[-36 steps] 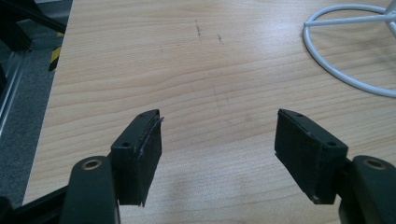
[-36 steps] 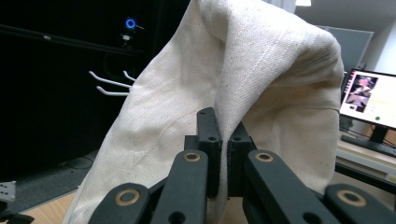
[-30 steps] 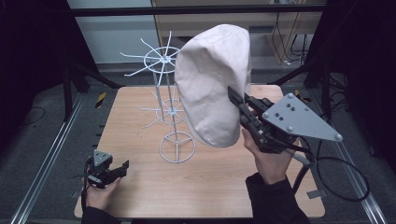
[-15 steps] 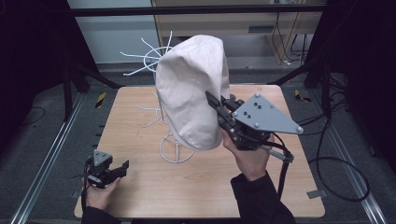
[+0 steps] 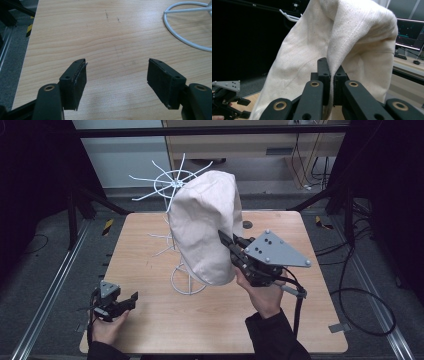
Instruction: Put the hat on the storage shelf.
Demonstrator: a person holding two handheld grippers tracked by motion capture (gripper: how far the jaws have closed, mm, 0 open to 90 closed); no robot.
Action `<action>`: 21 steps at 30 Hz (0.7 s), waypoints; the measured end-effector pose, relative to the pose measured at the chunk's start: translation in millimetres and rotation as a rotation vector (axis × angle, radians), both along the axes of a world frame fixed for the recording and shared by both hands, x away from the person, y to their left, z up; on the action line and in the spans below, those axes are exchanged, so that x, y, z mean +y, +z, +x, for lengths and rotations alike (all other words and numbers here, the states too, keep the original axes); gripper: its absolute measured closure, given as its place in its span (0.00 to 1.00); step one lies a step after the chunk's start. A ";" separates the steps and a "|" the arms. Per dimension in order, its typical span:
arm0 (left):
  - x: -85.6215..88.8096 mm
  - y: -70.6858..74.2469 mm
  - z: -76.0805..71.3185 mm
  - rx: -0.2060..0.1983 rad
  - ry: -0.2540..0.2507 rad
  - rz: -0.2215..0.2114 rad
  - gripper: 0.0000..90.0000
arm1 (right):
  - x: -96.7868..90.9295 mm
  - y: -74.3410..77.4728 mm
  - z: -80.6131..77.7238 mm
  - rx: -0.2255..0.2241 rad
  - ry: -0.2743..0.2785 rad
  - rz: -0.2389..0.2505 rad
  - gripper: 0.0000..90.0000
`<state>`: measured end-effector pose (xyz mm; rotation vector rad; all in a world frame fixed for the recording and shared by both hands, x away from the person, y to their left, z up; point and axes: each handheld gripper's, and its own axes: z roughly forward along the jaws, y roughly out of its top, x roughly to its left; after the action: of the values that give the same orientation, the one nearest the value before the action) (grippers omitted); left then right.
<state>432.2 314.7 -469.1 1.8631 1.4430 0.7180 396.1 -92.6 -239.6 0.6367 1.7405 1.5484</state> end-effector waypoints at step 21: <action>-0.2 0.2 -0.2 -0.002 -0.001 0.002 0.35 | 0.7 -21.2 7.6 0.100 0.005 -0.024 0.90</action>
<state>432.1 314.5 -468.8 1.8638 1.4413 0.7205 403.7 -91.9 -260.9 0.7087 1.8330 1.5201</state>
